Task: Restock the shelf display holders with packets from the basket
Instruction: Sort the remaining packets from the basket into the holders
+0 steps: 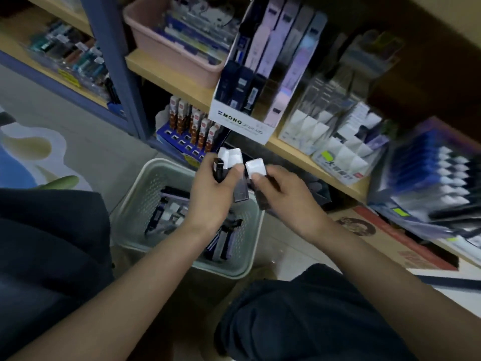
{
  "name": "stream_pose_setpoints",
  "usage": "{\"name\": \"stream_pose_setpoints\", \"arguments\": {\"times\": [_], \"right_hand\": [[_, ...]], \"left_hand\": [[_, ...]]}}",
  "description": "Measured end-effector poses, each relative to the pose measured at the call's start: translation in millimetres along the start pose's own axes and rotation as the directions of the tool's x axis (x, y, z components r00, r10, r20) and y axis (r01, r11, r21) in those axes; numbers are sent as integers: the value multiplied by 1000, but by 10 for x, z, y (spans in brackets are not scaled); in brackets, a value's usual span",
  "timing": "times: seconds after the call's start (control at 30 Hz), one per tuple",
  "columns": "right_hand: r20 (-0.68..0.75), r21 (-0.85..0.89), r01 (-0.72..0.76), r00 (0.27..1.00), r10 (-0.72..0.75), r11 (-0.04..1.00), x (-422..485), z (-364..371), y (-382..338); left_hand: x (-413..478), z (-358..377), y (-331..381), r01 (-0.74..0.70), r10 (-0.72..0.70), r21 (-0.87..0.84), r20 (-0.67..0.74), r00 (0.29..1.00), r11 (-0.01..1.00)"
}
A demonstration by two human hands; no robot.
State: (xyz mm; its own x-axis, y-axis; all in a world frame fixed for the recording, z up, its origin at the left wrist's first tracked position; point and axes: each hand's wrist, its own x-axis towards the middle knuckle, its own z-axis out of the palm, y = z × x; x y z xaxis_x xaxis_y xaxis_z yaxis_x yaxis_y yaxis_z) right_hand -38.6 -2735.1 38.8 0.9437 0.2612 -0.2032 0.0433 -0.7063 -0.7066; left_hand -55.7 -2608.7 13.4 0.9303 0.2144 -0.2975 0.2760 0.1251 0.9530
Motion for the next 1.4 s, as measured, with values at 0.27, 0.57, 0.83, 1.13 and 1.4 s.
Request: {"name": "stream_pose_setpoints", "arguments": {"times": [0.27, 0.57, 0.83, 1.13, 1.4], "right_hand": [[-575, -101, -57, 818, -12, 993, -31, -981, 271], [-725, -155, -193, 688, 22, 969, 147, -1350, 677], [-727, -298, -225, 683, -68, 928, 410, -1421, 816], [-693, -452, -371, 719, -57, 811, 502, -1435, 1001], [-709, -324, -240, 702, -67, 915, 446, -1342, 787]], "left_hand": [[8, 377, 402, -176, 146, 105, 243, 959, 979], [179, 747, 551, -264, 171, 210, 376, 911, 941], [365, 863, 655, -293, 171, 242, 423, 890, 925], [435, 975, 609, -242, 127, 205, 451, 883, 948], [457, 1025, 530, -203, 72, 230, 476, 876, 952]]}}
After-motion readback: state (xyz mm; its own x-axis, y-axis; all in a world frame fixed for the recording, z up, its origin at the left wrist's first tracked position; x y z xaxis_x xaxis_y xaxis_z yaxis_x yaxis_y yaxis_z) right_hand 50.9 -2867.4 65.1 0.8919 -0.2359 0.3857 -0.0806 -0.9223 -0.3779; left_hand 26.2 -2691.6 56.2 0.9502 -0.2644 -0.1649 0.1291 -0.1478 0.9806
